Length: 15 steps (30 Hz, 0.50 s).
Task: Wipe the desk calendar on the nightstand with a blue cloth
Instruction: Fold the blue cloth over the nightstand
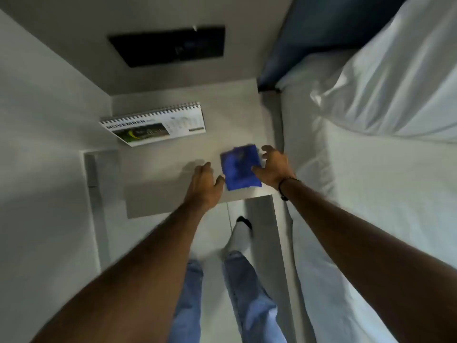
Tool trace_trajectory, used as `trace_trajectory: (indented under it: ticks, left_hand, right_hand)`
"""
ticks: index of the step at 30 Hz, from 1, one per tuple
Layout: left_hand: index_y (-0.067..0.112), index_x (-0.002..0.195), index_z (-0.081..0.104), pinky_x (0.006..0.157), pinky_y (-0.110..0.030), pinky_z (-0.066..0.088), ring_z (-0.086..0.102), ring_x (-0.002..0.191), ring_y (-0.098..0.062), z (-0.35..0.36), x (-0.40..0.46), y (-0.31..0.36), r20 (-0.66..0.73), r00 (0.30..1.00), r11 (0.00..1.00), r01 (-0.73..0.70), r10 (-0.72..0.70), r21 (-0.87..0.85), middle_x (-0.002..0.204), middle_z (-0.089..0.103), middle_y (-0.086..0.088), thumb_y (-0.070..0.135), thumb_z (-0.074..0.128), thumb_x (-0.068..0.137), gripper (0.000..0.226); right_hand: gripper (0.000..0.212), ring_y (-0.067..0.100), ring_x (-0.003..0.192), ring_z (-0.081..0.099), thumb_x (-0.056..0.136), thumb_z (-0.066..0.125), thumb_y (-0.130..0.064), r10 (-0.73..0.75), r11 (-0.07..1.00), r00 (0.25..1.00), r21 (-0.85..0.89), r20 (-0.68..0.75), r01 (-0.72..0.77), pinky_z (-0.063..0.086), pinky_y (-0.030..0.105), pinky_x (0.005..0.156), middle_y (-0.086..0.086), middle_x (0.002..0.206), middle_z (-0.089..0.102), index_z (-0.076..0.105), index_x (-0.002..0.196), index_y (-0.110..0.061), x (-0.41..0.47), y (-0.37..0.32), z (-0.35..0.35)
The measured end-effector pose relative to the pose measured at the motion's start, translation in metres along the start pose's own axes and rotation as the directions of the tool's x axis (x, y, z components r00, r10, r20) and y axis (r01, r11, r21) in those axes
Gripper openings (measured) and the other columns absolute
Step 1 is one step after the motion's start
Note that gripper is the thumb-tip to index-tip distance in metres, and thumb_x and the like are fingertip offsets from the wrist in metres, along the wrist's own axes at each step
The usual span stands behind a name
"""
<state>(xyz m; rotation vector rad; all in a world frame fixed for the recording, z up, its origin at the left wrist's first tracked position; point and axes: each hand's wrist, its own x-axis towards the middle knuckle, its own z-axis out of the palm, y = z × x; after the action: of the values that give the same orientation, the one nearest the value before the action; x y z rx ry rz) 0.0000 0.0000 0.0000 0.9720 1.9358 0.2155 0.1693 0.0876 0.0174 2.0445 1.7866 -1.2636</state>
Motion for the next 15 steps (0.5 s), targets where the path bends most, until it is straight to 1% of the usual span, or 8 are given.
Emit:
trace_trajectory:
  ticks: [2,4,6,8,10,12,14,15]
  left_hand:
    - [-0.003,0.149,0.043,0.116,-0.034,0.036,0.051,0.137,-0.036,0.022,0.021,0.000,-0.035,0.995,0.988,0.090,-0.096,-0.128,0.149,0.048,-0.024,0.027,0.060,0.097,0.063]
    - [-0.008,0.141,0.050,0.111,-0.034,0.041,0.058,0.128,-0.039,0.036,0.032,0.005,-0.087,0.983,0.972,0.141,-0.159,-0.186,0.138,0.057,-0.030,0.025,0.063,0.095,0.058]
    - [-0.009,0.137,0.049,0.103,-0.034,0.046,0.066,0.117,-0.038,0.045,0.039,0.012,-0.126,0.973,0.950,0.151,-0.191,-0.274,0.123,0.068,-0.029,0.020,0.066,0.093,0.055]
    - [-0.006,0.136,0.047,0.098,-0.040,0.054,0.070,0.110,-0.037,0.049,0.045,0.017,-0.125,0.963,0.911,0.177,-0.239,-0.373,0.117,0.072,-0.026,0.015,0.068,0.090,0.055]
    - [-0.002,0.129,0.057,0.093,-0.040,0.057,0.071,0.106,-0.037,0.052,0.052,0.016,-0.061,0.964,0.892,0.212,-0.257,-0.400,0.115,0.073,-0.024,0.011,0.067,0.090,0.042]
    - [0.000,0.115,0.069,0.087,-0.039,0.057,0.071,0.097,-0.034,0.050,0.051,0.015,0.027,0.968,0.884,0.240,-0.251,-0.401,0.111,0.075,-0.022,0.008,0.065,0.090,0.026]
    - [0.005,0.106,0.072,0.088,-0.041,0.057,0.066,0.090,-0.026,0.039,0.041,0.016,0.092,0.964,0.869,0.266,-0.251,-0.416,0.104,0.073,-0.019,0.006,0.063,0.091,0.018]
    - [0.008,0.102,0.070,0.091,-0.044,0.057,0.064,0.090,-0.025,0.032,0.033,0.017,0.120,0.960,0.863,0.281,-0.255,-0.420,0.101,0.071,-0.017,0.005,0.062,0.091,0.014]
  right_hand:
    - [0.057,0.036,0.117,0.064,0.079,0.070,-0.022,0.036,0.997,0.999,0.061,-0.002,-0.036,0.056,0.041,0.097,0.015,0.127,0.068,0.055,0.133,-0.009,0.013,0.014,0.016]
    - [0.054,0.033,0.115,0.065,0.080,0.071,-0.024,0.061,0.994,0.998,0.084,0.026,-0.063,0.057,0.043,0.098,0.013,0.126,0.067,0.058,0.130,-0.009,0.018,0.026,0.031]
    - [0.052,0.032,0.115,0.065,0.081,0.072,-0.027,0.058,0.992,0.998,0.118,-0.022,-0.055,0.055,0.043,0.100,0.013,0.126,0.068,0.062,0.129,-0.011,0.024,0.032,0.041]
    - [0.050,0.030,0.111,0.066,0.080,0.075,-0.031,0.062,0.984,0.996,0.169,-0.066,-0.050,0.055,0.042,0.098,0.011,0.122,0.071,0.066,0.126,-0.013,0.029,0.035,0.044]
    - [0.044,0.028,0.107,0.068,0.080,0.077,-0.030,0.115,0.960,0.993,0.259,-0.024,-0.105,0.057,0.041,0.096,0.008,0.117,0.074,0.069,0.121,-0.014,0.036,0.037,0.047]
    - [0.037,0.032,0.106,0.071,0.079,0.077,-0.025,0.190,0.904,0.978,0.373,0.090,-0.210,0.058,0.042,0.096,0.012,0.113,0.076,0.074,0.112,-0.010,0.037,0.036,0.044]
    - [0.028,0.036,0.102,0.073,0.074,0.077,-0.018,0.255,0.804,0.948,0.504,0.188,-0.316,0.059,0.048,0.095,0.020,0.112,0.077,0.077,0.100,-0.006,0.028,0.033,0.038]
    - [0.024,0.036,0.096,0.074,0.072,0.075,-0.015,0.277,0.746,0.934,0.562,0.225,-0.357,0.061,0.049,0.092,0.023,0.110,0.077,0.076,0.094,-0.005,0.020,0.031,0.035]
